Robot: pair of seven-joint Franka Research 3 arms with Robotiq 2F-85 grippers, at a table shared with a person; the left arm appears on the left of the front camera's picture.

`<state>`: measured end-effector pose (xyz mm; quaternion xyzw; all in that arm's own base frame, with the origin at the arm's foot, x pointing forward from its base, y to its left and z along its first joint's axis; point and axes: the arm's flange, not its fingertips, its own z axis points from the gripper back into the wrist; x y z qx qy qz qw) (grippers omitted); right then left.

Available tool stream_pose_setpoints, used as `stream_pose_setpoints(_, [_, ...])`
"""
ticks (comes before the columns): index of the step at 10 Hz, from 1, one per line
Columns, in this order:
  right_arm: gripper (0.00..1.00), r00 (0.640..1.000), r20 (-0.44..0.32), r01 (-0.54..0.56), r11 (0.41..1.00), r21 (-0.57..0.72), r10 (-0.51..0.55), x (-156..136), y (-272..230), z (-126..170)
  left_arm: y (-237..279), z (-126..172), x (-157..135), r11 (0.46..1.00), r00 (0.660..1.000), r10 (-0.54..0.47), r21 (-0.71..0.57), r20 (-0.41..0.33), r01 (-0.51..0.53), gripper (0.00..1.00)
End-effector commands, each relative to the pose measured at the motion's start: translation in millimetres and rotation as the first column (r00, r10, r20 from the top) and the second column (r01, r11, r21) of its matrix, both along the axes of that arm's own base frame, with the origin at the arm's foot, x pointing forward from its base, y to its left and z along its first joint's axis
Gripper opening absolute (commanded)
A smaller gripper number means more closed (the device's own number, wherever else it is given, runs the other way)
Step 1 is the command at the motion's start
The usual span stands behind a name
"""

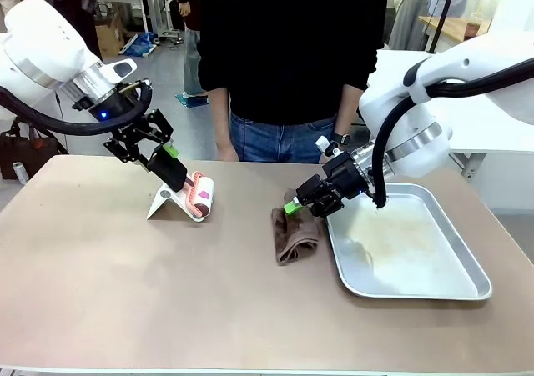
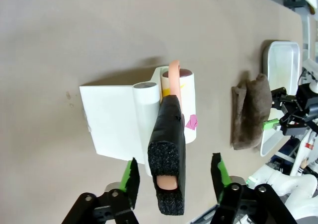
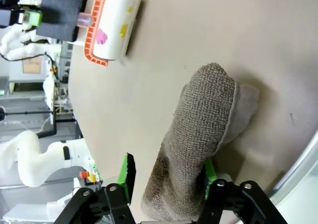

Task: Clean the surface of the table.
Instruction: Return the Lint Roller and towel to their original positions.

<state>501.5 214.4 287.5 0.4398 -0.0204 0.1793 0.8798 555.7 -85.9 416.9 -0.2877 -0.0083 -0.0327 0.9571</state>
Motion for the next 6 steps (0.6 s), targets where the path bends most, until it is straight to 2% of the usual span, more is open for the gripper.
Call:
stream_pose_setpoints(1, [1.0,1.0,-0.027,0.011,1.0,0.014,-0.011,2,1,3,9,12,0,0.999,0.999,0.04,-0.028,0.006,-0.039,1.0])
stream_pose_setpoints(3, [1.0,1.0,0.029,0.007,1.0,-0.004,-0.007,-2,-2,18,25,28,-9,0.998,0.999,0.036,-0.061,0.016,-0.035,1.0])
stream_pose_setpoints(6, [1.0,0.991,0.111,-0.056,0.986,-0.158,0.074,-4,7,65,49,58,-41,0.991,0.997,0.028,-0.135,0.076,-0.018,1.0])
